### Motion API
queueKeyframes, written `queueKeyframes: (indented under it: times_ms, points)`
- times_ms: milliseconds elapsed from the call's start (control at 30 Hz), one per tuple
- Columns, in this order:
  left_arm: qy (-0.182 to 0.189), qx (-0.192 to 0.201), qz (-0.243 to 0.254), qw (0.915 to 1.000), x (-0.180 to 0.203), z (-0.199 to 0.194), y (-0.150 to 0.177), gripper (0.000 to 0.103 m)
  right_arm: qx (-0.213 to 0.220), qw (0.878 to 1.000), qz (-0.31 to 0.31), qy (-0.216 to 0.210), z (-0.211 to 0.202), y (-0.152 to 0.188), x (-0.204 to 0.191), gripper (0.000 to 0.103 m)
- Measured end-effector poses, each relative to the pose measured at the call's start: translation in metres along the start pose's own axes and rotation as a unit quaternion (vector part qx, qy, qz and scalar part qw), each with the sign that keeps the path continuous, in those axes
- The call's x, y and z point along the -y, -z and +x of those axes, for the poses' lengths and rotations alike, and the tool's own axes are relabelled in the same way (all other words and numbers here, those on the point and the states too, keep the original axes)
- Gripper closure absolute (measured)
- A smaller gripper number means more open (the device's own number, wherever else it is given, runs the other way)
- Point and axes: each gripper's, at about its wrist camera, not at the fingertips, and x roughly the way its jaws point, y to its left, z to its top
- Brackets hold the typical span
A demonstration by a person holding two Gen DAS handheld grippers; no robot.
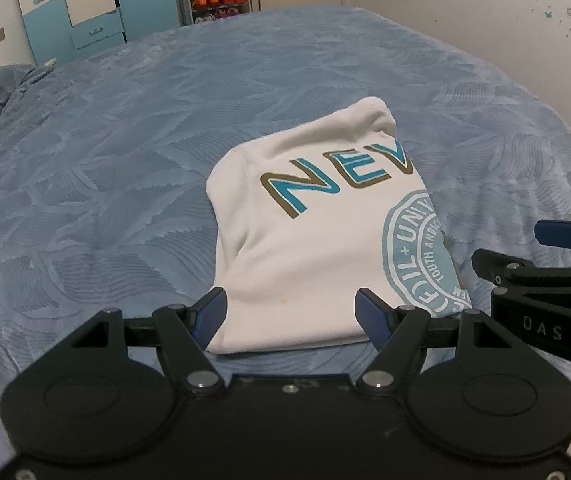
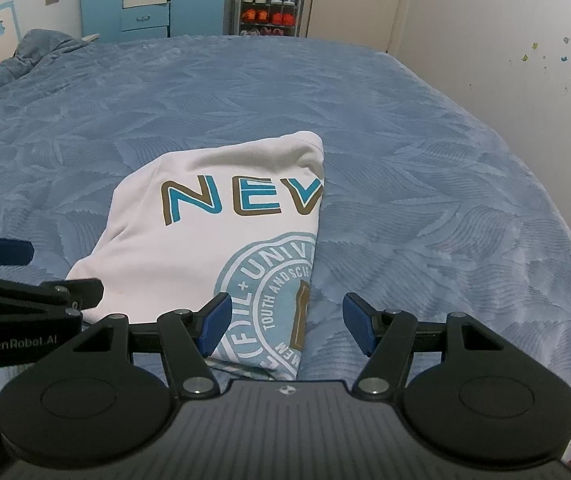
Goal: Fold small clothes
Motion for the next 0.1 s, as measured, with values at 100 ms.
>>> queueKeyframes:
  times_ms: [100]
  points:
    - [-0.003, 0.017, -0.001, 0.9998, 0.0006, -0.005, 0.0003, 0.031, 0.0, 1.0, 0.0, 0.0, 0.0, 0.0005, 0.0001, 0.028]
